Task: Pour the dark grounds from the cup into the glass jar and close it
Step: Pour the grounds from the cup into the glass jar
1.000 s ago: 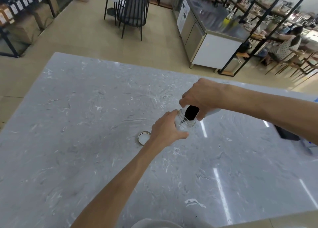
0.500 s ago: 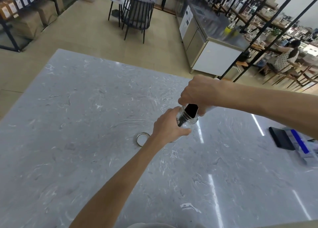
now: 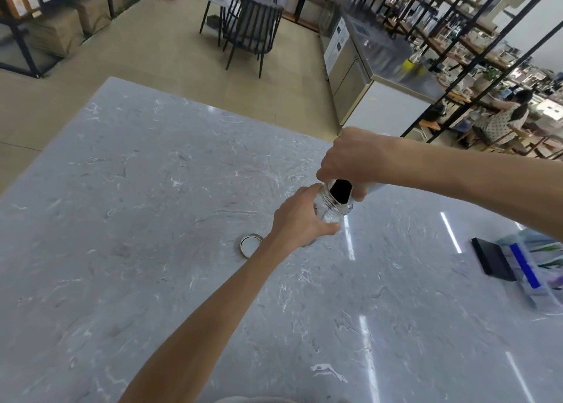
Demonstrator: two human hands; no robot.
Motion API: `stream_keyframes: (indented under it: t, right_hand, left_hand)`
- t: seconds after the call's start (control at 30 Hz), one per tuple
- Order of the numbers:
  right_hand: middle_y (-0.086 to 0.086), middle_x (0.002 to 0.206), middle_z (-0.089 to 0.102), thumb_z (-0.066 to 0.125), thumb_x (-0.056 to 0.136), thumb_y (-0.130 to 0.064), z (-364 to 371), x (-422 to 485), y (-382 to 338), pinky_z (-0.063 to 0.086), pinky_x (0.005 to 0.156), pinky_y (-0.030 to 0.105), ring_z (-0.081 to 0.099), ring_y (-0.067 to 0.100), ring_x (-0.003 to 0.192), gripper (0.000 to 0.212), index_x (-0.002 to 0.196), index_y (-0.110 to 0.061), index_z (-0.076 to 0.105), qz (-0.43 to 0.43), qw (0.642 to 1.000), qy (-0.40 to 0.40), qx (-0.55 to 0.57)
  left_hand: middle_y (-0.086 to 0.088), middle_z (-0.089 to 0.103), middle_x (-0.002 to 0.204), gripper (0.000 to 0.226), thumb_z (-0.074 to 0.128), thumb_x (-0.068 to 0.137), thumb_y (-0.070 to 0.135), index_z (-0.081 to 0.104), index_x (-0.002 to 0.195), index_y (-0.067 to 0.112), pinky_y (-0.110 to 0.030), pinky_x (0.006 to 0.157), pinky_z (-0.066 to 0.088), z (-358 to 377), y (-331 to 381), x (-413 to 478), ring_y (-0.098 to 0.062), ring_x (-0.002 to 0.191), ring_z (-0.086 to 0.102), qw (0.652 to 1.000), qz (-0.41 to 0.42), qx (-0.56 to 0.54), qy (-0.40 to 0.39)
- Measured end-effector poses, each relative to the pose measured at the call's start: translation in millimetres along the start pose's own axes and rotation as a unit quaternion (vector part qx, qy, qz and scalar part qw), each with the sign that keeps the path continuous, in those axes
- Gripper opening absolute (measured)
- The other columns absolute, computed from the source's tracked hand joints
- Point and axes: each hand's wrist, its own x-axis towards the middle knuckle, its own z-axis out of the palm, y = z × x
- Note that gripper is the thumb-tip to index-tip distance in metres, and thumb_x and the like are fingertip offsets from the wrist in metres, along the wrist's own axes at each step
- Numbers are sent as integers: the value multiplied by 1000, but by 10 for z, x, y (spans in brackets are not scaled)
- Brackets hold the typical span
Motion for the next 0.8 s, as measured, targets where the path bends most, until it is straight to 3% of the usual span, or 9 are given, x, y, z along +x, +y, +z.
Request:
stream_keyframes:
  t: [0.1, 0.37, 0.8]
  right_hand:
    - [-9, 73, 39, 75, 78, -51, -15, 36, 9, 33, 69, 31, 46, 21, 77, 58, 129, -32, 53, -6, 1000, -12, -5]
    - [-10, 82, 57, 78, 73, -49, -40, 97, 34, 37, 64, 29, 53, 19, 73, 47, 114, -30, 63, -20, 999, -21, -39]
    - [-10, 72, 51, 79, 73, -52, -53, 175, 15, 37, 63, 29, 51, 17, 70, 50, 116, -30, 63, -17, 998, -41, -49]
  left_hand:
    - [10, 59, 118, 77, 83, 68, 52, 48, 134, 34, -30, 75, 39, 4, 24, 15, -9, 91, 52, 1000, -3, -3, 0]
    - [7, 61, 123, 74, 85, 69, 50, 50, 133, 33, -33, 77, 42, 27, 51, 40, -18, 103, 62, 1000, -5, -21, -2]
    - [5, 58, 130, 84, 83, 71, 51, 44, 143, 32, -37, 87, 47, 9, 51, 27, -20, 113, 60, 1000, -12, -18, -5]
